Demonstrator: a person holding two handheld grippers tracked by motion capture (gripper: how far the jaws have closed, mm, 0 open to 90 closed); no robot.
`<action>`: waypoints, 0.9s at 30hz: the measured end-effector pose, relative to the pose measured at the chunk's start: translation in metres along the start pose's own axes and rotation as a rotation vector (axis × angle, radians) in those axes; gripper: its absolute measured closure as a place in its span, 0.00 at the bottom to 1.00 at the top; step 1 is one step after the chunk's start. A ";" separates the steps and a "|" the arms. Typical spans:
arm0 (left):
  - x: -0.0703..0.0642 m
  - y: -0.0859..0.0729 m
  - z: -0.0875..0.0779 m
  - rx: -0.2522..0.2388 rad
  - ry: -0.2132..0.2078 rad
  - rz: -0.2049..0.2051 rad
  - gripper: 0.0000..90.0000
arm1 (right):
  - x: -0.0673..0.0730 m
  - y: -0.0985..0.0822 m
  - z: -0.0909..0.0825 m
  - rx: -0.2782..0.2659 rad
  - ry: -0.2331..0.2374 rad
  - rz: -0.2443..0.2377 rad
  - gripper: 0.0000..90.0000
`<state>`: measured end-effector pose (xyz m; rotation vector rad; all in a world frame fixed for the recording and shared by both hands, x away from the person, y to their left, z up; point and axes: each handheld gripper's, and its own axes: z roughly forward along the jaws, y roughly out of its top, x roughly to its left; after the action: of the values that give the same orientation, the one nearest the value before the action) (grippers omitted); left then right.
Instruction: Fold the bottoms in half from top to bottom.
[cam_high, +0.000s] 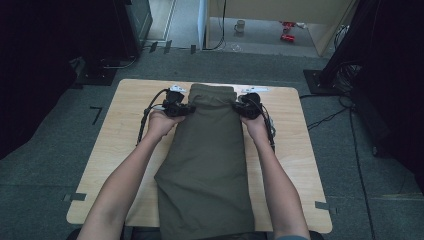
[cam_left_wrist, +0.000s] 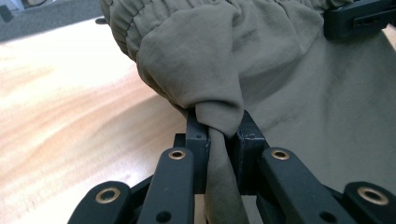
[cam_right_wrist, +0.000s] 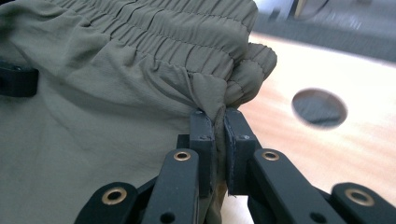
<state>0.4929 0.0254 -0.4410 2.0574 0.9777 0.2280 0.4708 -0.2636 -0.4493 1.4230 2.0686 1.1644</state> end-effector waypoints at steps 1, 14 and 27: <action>0.001 0.003 -0.001 0.004 0.002 0.001 0.90 | -0.001 0.004 0.000 0.018 0.002 0.007 0.93; 0.006 0.051 -0.038 -0.132 0.069 0.048 0.90 | 0.011 0.058 -0.021 -0.086 -0.009 -0.021 0.93; -0.003 0.037 -0.060 -0.170 0.029 0.067 0.89 | 0.024 0.063 -0.041 -0.115 0.001 -0.074 0.93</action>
<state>0.4839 0.0466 -0.3740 1.9378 0.8763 0.3643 0.4688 -0.2500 -0.3715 1.2825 2.0026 1.2333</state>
